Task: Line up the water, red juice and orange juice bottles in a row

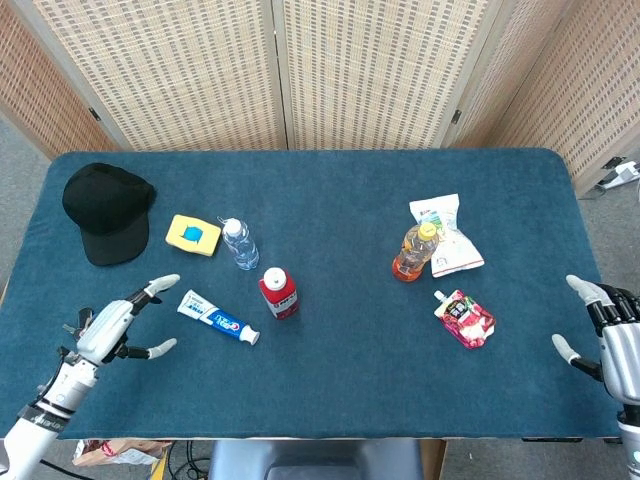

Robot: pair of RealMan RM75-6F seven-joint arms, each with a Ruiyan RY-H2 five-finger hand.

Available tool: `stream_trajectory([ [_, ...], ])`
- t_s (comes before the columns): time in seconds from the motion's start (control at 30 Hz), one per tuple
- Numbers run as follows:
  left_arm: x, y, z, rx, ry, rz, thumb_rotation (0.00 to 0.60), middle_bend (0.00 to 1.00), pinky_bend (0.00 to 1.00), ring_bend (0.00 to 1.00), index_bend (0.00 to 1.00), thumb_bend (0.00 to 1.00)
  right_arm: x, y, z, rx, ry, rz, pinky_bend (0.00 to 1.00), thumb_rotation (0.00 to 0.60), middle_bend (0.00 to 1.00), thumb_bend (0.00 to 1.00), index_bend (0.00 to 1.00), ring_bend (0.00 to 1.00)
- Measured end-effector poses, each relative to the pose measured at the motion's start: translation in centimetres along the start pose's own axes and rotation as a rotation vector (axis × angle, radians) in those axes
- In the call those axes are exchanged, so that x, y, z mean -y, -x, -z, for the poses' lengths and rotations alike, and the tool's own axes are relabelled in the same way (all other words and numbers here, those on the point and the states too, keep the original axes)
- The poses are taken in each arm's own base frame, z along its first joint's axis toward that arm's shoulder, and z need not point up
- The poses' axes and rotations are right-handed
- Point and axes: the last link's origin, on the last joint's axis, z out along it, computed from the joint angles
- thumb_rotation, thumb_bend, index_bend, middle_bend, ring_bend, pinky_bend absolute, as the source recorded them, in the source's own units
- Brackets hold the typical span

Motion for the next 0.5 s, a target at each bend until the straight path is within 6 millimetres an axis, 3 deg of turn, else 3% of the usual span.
stream_trajectory([
  [0.33, -1.5, 2.8, -4.6, 0.149, 0.06, 0.17, 0.6, 0.1, 0.43, 0.22, 0.07, 0.2, -0.2, 0.0, 0.2, 0.0, 0.011, 0.013, 0.26, 0.6, 0.26, 0.2, 0.2, 0.22],
  [0.5, -1.9, 3.8, -5.7, 0.192, 0.06, 0.244, 0.6, 0.1, 0.43, 0.22, 0.07, 0.2, -0.3, 0.0, 0.3, 0.002, 0.015, 0.014, 0.26, 0.6, 0.26, 0.2, 0.2, 0.22],
])
